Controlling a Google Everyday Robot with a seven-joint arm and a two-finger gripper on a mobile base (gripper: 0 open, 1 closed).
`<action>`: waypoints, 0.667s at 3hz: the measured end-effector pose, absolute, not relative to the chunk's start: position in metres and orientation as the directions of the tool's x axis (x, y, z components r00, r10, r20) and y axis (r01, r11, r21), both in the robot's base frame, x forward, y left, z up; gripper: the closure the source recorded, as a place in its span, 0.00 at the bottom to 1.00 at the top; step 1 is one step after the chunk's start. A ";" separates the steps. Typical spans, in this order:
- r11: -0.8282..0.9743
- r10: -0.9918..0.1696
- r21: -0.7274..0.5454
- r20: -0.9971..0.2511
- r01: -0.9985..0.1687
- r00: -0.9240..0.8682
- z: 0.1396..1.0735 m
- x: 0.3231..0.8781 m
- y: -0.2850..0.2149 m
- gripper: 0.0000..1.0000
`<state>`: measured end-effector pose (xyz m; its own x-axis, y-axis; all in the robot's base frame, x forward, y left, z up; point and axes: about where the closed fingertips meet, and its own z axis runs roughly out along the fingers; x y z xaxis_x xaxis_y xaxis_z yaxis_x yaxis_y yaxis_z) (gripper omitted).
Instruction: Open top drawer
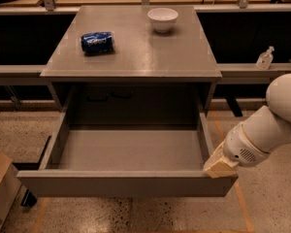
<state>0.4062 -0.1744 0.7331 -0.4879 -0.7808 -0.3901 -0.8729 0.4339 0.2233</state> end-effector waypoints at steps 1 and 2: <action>0.429 -0.794 0.182 -0.390 -0.885 -0.466 0.758 0.386 -0.171 0.37; 0.385 -0.809 0.118 -0.433 -0.915 -0.397 0.777 0.387 -0.163 0.13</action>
Offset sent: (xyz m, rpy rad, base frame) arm -0.0141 0.0206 0.0667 0.0127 -0.2176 0.1271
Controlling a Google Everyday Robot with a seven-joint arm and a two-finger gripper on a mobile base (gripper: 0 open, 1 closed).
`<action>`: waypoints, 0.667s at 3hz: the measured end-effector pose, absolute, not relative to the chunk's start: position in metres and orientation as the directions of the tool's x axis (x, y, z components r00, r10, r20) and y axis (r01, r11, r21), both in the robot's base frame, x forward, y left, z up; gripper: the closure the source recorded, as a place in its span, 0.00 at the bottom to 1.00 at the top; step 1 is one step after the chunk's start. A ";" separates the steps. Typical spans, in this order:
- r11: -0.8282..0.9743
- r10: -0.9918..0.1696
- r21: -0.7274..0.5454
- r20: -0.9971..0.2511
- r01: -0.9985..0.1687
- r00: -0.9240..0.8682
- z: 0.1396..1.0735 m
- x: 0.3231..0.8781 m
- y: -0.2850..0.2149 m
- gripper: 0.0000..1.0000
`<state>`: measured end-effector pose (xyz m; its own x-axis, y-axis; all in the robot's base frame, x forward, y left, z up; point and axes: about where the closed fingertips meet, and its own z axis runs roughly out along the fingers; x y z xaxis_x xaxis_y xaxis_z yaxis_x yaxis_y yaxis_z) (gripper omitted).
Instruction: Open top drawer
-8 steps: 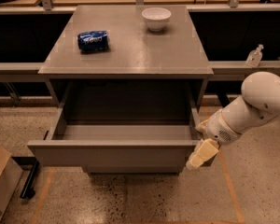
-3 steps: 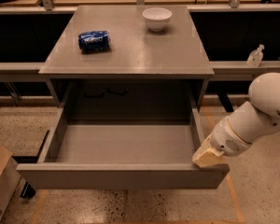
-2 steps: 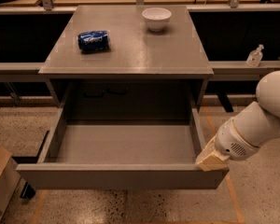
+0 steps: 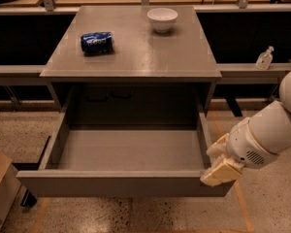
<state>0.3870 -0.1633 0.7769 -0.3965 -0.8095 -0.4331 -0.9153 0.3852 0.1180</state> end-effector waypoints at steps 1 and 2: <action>0.382 -0.812 0.117 -0.431 -0.917 -0.394 0.777 0.386 -0.163 0.00; 0.382 -0.812 0.117 -0.430 -0.917 -0.394 0.777 0.386 -0.163 0.00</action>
Offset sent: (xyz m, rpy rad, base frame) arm -0.0008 0.0000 -0.0003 -0.0026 -0.0004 0.0047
